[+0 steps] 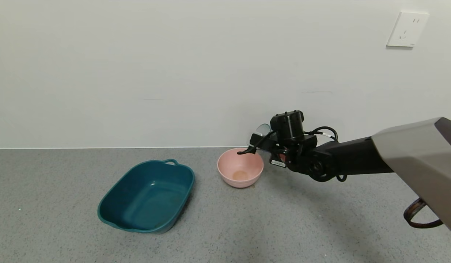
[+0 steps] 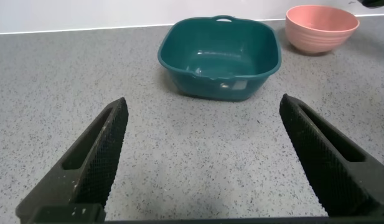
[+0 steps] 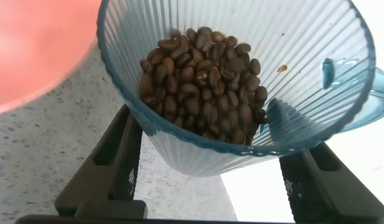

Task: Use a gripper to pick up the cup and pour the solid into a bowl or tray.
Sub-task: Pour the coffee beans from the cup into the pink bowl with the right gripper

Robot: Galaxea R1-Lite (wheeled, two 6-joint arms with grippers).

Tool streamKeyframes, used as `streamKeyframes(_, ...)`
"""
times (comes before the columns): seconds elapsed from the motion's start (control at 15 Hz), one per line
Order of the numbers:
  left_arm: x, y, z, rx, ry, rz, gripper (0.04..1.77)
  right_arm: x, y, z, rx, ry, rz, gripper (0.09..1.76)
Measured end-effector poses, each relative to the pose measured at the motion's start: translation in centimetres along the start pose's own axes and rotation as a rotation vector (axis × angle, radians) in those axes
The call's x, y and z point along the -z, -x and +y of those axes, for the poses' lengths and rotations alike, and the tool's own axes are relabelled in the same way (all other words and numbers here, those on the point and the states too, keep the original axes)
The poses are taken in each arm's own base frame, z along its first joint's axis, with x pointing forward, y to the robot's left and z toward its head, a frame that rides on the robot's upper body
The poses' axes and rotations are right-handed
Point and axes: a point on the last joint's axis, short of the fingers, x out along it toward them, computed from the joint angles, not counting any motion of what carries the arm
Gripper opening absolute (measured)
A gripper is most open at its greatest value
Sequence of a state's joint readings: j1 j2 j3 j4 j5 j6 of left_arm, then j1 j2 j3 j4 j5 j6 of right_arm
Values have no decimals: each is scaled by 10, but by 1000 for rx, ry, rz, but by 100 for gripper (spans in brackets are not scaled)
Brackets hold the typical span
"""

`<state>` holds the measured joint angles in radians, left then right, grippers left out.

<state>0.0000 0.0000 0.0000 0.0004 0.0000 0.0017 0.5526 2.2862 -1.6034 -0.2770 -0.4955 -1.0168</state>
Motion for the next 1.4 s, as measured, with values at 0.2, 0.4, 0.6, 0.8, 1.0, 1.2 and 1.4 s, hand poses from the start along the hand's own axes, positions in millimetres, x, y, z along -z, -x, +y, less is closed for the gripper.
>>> streamKeyframes(0.2,0,0,0,0,0,1,175,-7,2,0,27,97,-27,132)
streamKeyframes(0.4,0,0,0,0,0,0,175,-13,2,1,66,180,-55,132)
streamKeyframes(0.6,0,0,0,0,0,0,175,-15,0,4,84,250,-64,132)
streamKeyframes(0.8,0,0,0,0,0,0,175,-17,0,8,89,300,-70,132)
streamKeyframes(1.0,0,0,0,0,0,0,175,-18,1,9,108,352,-79,132)
streamKeyframes(1.2,0,0,0,0,0,1,175,-21,2,11,137,404,-92,132)
streamKeyframes(1.4,0,0,0,0,0,0,175,-22,3,12,163,453,-98,132)
